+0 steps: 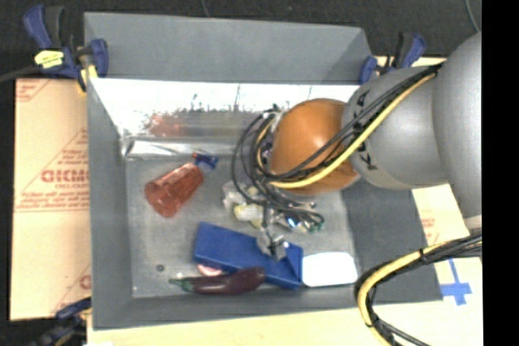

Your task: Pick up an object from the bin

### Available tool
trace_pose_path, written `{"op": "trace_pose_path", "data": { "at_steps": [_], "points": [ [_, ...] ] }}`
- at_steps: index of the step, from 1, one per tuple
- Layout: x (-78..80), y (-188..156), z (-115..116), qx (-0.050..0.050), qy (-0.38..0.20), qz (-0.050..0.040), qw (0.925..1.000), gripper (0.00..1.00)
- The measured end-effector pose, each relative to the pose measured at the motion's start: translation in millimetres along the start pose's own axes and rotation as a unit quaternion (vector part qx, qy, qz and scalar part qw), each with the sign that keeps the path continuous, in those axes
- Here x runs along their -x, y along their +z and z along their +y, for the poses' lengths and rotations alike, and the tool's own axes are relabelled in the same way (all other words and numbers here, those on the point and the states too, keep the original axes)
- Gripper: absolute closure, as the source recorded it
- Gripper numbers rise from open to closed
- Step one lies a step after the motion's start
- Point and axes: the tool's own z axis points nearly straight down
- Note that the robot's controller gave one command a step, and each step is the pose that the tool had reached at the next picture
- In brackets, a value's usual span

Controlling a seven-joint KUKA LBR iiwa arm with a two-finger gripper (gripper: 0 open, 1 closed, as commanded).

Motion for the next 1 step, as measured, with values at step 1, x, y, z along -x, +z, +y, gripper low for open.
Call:
{"op": "trace_pose_path", "data": {
  "at_steps": [1],
  "points": [
    [-3.5,0.2,-8.4,0.0,0.038,-0.0014,0.9993,0.0]
  ]
}}
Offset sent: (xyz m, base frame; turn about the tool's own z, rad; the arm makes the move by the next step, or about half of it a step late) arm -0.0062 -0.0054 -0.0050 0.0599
